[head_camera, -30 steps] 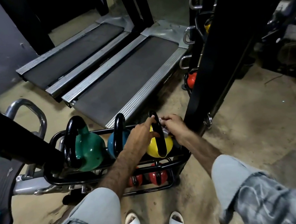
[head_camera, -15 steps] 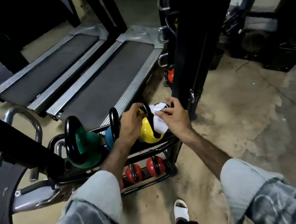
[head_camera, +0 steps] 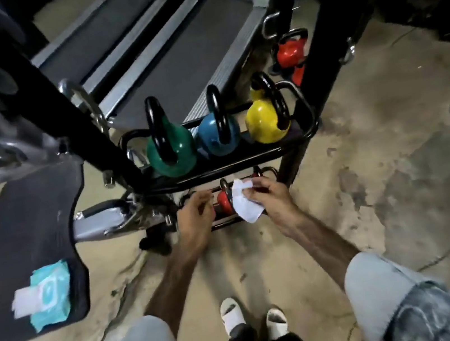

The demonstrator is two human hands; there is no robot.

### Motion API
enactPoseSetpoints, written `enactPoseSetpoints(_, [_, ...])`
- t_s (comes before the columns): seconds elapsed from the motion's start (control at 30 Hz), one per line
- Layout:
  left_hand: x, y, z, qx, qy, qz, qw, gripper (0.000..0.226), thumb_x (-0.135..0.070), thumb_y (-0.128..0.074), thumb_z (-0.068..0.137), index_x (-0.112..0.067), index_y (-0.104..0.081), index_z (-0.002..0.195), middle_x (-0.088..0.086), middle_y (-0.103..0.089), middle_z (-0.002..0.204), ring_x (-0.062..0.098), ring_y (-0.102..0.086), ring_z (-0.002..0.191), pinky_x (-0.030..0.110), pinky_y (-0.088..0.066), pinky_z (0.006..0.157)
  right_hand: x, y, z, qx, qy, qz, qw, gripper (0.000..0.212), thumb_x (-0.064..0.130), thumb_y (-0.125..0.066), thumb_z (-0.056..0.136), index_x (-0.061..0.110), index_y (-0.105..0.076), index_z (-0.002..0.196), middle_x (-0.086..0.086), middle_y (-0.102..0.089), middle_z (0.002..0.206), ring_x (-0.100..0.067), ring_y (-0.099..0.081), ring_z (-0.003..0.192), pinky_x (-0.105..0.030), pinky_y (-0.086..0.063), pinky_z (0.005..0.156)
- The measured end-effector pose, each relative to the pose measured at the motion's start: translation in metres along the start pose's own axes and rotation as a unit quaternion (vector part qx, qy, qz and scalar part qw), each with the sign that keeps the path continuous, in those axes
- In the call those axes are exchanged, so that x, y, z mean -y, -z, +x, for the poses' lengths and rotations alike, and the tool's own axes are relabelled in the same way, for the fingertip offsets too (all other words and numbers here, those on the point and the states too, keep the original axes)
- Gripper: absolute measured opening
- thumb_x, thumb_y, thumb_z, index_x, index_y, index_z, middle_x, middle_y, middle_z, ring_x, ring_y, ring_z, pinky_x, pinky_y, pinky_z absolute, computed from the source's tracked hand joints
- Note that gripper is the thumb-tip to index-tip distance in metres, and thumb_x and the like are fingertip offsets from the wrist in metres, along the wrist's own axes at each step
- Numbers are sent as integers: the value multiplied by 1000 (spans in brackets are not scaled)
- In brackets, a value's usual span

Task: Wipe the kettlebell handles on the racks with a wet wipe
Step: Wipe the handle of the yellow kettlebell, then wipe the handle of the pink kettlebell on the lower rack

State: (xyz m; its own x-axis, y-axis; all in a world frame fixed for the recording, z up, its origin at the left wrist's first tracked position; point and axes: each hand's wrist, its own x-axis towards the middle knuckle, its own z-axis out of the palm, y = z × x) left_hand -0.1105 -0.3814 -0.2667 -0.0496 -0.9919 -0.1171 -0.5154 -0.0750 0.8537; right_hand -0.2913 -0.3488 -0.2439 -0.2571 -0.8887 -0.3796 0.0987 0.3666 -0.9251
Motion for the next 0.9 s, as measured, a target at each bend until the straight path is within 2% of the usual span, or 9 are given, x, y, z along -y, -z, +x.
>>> enactPoseSetpoints(0.1, [50,3,-7,-10,42,51,998,18,-7,-59,87,-14,-67,102,-2,-71,97,10,-65,93,21,-48,87,-43,-25,17,58,-50,-10,997,18,-6,-65,85,4,-71,99,-13,-70,99,-18,-65,87,-28,-51,85])
enactPoseSetpoints(0.23, [119,-9,5,2,59,82,995,20,-12,-58,90,-11,-66,109,1,-71,102,14,-65,97,26,-49,89,-106,-55,60,91,-92,-69,989,31,-3,-61,83,16,-74,105,0,-71,104,-15,-63,98,-30,-50,90])
enactPoseSetpoints(0.37, [201,-37,44,16,76,128,989,22,-8,-56,89,-13,-66,108,3,-71,104,18,-66,97,27,-50,89,-172,-79,117,126,-118,-102,980,55,-14,-48,78,12,-67,121,-2,-65,119,-16,-60,110,-30,-49,96])
enactPoseSetpoints(0.47, [273,-67,87,25,47,151,987,19,-7,-53,88,-14,-67,98,0,-70,96,17,-66,91,16,-47,78,-244,-95,174,128,-114,-113,979,48,-17,-51,81,9,-67,119,3,-67,109,-6,-63,100,-15,-52,78])
enactPoseSetpoints(0.57, [348,-103,133,-4,11,125,992,27,-4,-51,89,-13,-66,110,2,-68,103,14,-62,93,25,-46,85,-327,-113,232,131,-32,-216,967,26,-4,-55,90,17,-69,95,7,-66,81,11,-58,63,-11,-45,66])
enactPoseSetpoints(0.63, [391,-124,160,-37,-12,121,992,31,-4,-50,88,-16,-65,112,0,-70,104,12,-64,95,28,-50,89,-377,-126,262,104,44,-261,959,23,3,-55,90,13,-71,104,-2,-71,94,5,-60,76,-12,-44,76])
enactPoseSetpoints(0.7, [428,-142,186,-36,-32,111,993,36,1,-49,86,-14,-65,115,2,-70,107,13,-65,98,28,-49,92,-416,-139,286,91,97,-305,943,32,7,-58,90,15,-67,120,-6,-71,110,-12,-64,99,-18,-44,88])
enactPoseSetpoints(0.8, [464,-162,214,-23,-85,155,984,42,8,-49,82,-9,-64,117,8,-70,106,19,-65,95,26,-48,90,-463,-160,313,89,133,-320,934,39,9,-58,90,15,-61,128,-11,-70,114,-24,-65,106,-27,-46,93])
enactPoseSetpoints(0.9, [486,-178,229,-27,-112,151,982,39,14,-50,82,5,-61,118,13,-58,126,10,-58,111,0,-38,86,-491,-171,319,108,146,-346,920,45,12,-55,90,20,-54,134,-10,-67,121,-27,-61,114,-31,-47,98])
